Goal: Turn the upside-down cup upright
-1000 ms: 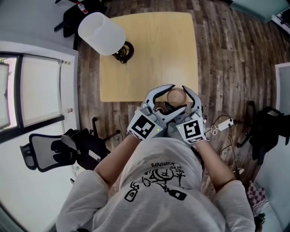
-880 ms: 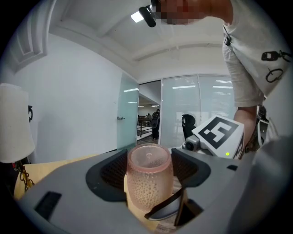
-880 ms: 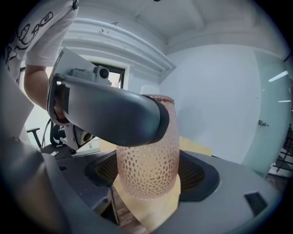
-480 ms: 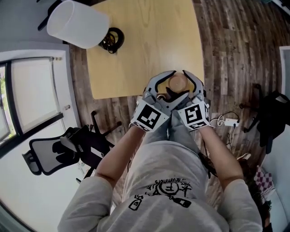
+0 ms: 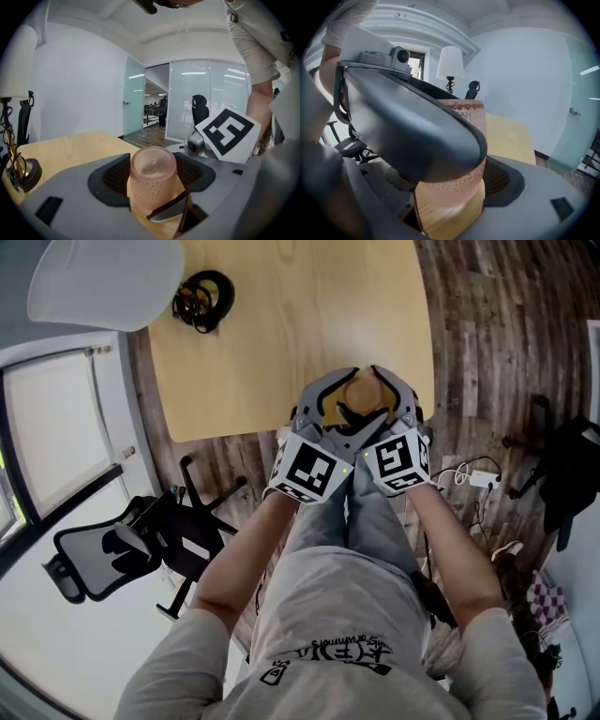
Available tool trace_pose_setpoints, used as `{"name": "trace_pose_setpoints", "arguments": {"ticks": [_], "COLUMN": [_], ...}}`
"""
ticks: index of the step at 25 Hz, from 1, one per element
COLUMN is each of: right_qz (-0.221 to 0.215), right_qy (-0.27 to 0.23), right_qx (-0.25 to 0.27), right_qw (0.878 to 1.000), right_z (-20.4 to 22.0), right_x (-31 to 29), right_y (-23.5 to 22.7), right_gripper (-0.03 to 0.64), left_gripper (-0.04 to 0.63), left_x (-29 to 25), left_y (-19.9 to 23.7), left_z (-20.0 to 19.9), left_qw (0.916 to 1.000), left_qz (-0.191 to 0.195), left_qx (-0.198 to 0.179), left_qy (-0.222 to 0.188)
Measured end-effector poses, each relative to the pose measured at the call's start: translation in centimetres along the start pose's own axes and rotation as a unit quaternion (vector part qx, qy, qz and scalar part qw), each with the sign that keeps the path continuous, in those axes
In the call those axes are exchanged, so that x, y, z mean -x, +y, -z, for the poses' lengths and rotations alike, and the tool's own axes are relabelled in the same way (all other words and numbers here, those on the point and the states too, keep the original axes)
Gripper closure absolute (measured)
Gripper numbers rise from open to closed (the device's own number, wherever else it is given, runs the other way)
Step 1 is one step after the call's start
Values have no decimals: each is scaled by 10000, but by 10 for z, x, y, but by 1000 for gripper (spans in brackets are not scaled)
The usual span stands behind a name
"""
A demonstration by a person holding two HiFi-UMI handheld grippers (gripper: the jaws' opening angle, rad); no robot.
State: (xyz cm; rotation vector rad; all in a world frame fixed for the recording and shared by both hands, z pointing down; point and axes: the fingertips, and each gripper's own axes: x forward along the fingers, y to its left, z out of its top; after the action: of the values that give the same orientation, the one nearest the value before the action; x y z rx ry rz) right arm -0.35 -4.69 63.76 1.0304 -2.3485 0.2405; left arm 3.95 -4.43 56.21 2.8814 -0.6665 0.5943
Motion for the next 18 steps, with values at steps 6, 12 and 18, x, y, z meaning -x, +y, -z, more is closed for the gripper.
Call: {"name": "trace_pose_setpoints", "arguments": {"ticks": [6,12,18], "right_qz": [54,84,78], "right_qy": [0,84,256], "right_qx": [-75,-30,22], "right_qw": [10000,9999,9996], "right_z": [10,18,22], "right_x": [-11,-14,-16], "right_y": [-4,-6,-5], "right_gripper": [258,258,258], "left_gripper": [290,290,290], "left_x": [-11,-15,-16], "left_y": [1,1,1], "left_z": [15,21,23], "left_qw": [9998,9997,9996], "left_qz": [-21,-64,-105], "left_qx": [-161,-178,-199], "left_qy": [99,146,197]}}
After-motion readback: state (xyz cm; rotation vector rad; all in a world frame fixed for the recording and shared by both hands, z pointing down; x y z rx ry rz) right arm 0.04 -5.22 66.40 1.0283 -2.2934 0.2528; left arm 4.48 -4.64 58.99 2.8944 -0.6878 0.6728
